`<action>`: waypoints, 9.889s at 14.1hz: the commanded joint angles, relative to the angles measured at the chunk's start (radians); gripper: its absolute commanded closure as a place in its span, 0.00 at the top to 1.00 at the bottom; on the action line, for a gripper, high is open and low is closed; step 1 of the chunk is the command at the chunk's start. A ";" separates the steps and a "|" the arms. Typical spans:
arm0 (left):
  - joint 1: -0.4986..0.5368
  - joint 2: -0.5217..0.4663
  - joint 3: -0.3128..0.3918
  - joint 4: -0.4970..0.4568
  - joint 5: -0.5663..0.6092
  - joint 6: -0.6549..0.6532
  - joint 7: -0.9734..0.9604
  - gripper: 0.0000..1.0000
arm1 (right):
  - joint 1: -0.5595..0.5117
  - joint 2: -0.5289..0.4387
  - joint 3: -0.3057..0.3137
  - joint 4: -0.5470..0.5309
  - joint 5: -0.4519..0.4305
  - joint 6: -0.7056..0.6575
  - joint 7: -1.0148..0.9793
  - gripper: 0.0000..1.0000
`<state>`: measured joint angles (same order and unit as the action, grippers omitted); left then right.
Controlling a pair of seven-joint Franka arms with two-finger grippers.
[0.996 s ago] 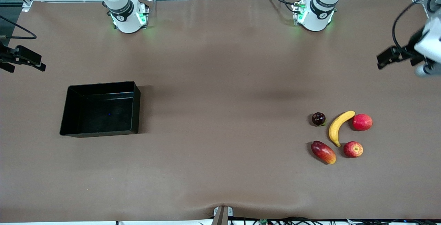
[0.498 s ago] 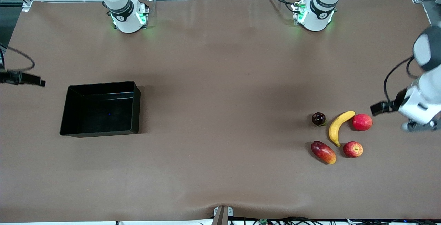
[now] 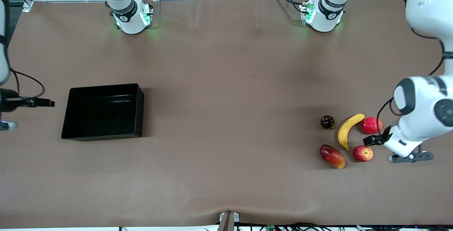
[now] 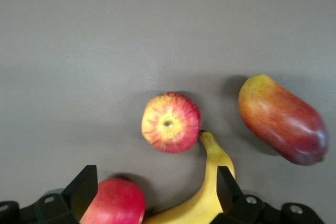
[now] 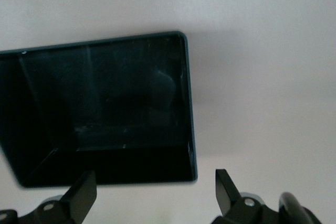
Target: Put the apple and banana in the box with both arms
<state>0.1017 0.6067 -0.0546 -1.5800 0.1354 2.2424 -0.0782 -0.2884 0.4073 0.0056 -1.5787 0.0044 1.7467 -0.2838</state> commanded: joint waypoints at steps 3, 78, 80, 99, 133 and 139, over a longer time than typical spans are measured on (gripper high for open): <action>0.003 0.083 -0.005 0.032 0.006 0.036 0.018 1.00 | -0.084 0.079 0.017 -0.127 -0.006 0.287 -0.181 1.00; -0.124 -0.209 -0.514 -0.075 0.234 -0.377 -0.840 1.00 | 0.505 -0.369 -0.332 0.034 0.108 -0.177 0.245 1.00; -0.042 -0.220 -0.514 -0.075 0.234 -0.377 -0.714 1.00 | 0.506 -0.369 -0.332 0.042 0.106 -0.188 0.242 1.00; 0.344 0.019 -0.508 -0.202 0.432 -0.072 0.170 1.00 | 0.297 -0.446 -0.087 -0.037 0.017 -0.179 0.233 1.00; 0.294 -0.174 -0.829 -0.100 0.262 -0.380 -0.173 0.00 | 0.318 -0.436 -0.095 -0.024 -0.014 -0.187 0.179 1.00; 0.193 -0.111 -0.827 -0.052 0.260 -0.380 -0.345 0.00 | 0.316 -0.436 -0.095 -0.024 -0.014 -0.187 0.179 1.00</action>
<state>0.3235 0.4560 -0.8820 -1.6815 0.4096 1.8862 -0.3819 0.0350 -0.0079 -0.0899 -1.5859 -0.0205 1.5566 -0.0895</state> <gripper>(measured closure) 0.634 0.000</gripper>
